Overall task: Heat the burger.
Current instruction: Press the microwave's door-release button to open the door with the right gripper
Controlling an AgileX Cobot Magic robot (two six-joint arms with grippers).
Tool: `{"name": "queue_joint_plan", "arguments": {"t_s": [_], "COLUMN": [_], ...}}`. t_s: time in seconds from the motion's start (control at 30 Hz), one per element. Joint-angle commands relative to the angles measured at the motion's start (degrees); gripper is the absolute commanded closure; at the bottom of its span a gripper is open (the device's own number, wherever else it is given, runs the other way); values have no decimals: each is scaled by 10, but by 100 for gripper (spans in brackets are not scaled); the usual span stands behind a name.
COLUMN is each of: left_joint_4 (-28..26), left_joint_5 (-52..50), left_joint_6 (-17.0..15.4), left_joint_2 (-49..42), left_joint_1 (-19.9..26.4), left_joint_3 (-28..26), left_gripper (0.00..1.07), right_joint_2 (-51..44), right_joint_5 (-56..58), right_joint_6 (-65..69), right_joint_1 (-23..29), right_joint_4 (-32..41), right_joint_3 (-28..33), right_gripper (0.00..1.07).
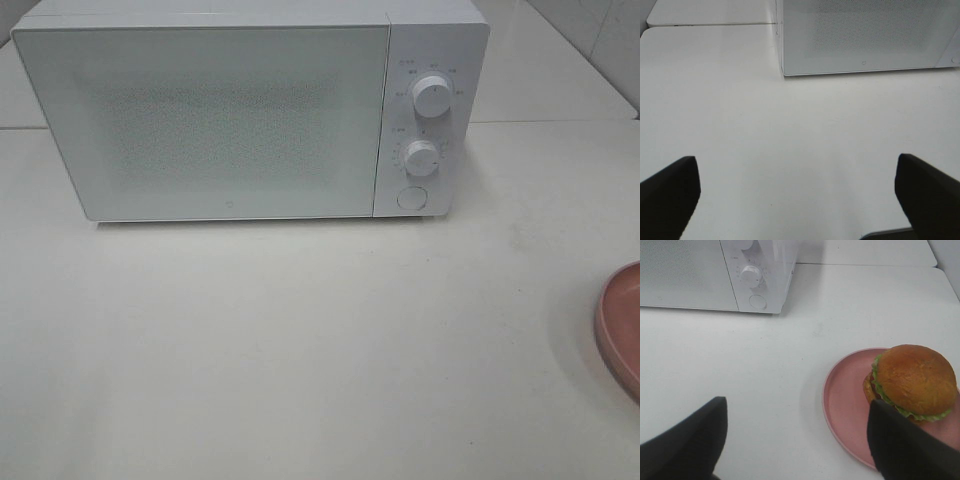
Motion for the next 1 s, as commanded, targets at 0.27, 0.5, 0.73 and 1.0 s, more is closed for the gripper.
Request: {"name": "queue_joint_plan", "arguments": {"t_s": [0.27,0.5,0.73,1.0], "left_joint_4": [-2,-2,-2,-2], "left_joint_5": [-9,-9,-9,-9], "left_joint_6": [-1,-1,-1,-1], "left_joint_2": [-10,-10,-10,-10], "left_joint_1": [-3,-3,-3,-3], "left_joint_3": [1,1,1,1], "left_gripper": [9,9,9,9], "right_joint_2": [-15,-15,15,77], "right_joint_5": [-9,-9,-14,-66], "right_joint_6": [-3,-3,0,0], "right_joint_1": [-2,-2,-2,-2], "right_joint_4": [1,1,1,1], "right_joint_3": [2,2,-25,-30], "right_gripper": [32,32,32,32]}}
